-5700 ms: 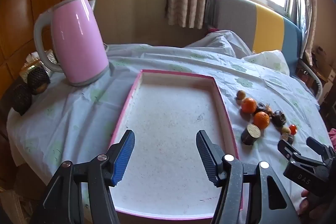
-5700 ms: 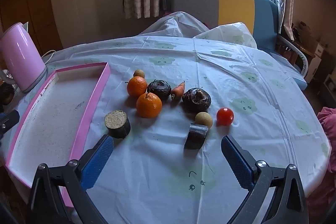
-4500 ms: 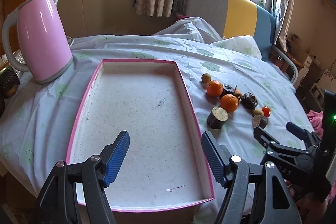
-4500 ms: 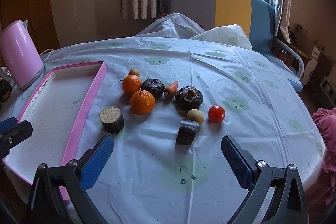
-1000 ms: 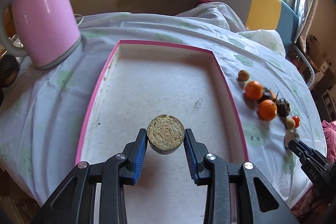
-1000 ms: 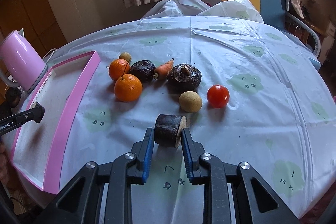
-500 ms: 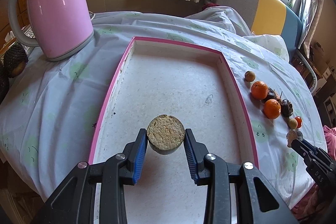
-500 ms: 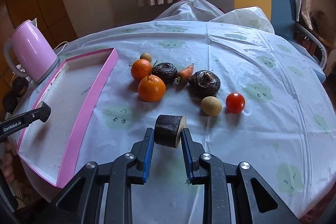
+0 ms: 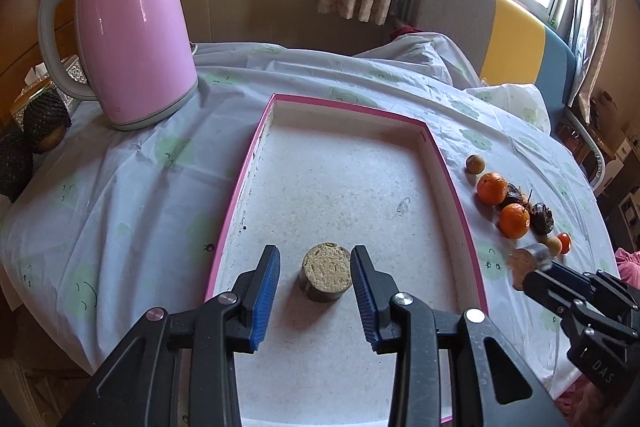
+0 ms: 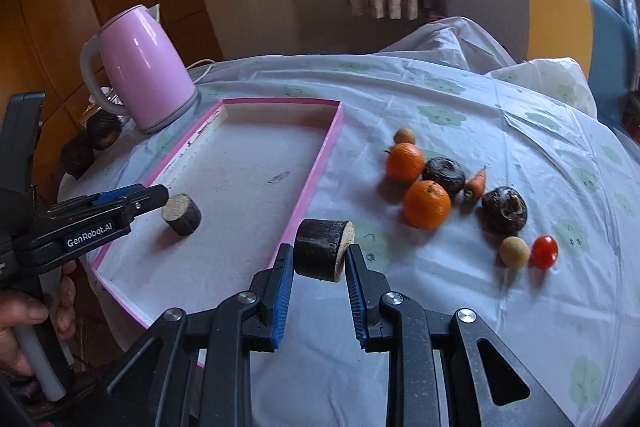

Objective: Organize fruits
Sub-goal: 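Carry both slices into the pink tray and open both tools to release them, then grasp the red cherry tomato with the right tool while the left tool moves toward the tan ball, then drop the tan ball in the tray with the left tool while the right tool holds the tomato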

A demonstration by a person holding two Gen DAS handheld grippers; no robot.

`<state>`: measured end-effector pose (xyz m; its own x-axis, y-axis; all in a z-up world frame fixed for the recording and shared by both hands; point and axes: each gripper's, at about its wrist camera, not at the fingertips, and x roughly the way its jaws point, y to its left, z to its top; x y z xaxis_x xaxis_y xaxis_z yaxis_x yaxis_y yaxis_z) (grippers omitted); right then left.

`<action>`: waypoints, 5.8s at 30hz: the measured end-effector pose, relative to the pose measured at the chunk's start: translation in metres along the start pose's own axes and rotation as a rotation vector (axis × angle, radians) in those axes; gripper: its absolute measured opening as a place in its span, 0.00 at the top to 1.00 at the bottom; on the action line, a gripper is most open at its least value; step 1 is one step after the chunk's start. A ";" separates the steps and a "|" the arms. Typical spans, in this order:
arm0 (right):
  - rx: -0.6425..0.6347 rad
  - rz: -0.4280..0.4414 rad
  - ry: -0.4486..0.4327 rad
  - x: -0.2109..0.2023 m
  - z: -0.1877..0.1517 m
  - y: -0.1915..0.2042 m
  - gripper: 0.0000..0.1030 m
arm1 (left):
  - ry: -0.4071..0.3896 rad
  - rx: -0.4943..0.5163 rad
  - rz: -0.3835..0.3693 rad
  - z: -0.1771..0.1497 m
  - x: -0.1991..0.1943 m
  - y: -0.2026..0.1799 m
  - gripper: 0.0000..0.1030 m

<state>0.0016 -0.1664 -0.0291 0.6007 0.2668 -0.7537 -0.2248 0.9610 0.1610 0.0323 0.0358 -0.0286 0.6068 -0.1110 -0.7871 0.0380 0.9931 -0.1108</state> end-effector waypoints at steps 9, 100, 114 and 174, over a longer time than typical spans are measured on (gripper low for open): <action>-0.117 0.057 0.038 0.026 0.024 0.044 0.74 | -0.042 -0.036 0.005 -0.003 -0.012 0.013 0.64; 0.384 -0.386 -0.034 -0.014 -0.032 -0.193 0.75 | 0.177 0.387 -0.428 -0.007 0.036 -0.207 0.64; 0.417 -0.329 -0.063 -0.018 -0.048 -0.207 0.74 | 0.255 0.399 -0.479 -0.007 0.072 -0.264 0.64; -0.041 -0.005 0.005 0.014 0.011 0.000 0.75 | 0.022 -0.095 -0.088 0.033 0.018 0.005 0.71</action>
<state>0.0189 -0.1613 -0.0326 0.5984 0.2613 -0.7574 -0.2528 0.9586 0.1310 0.0697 0.0396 -0.0234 0.5865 -0.1992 -0.7850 0.0144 0.9717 -0.2359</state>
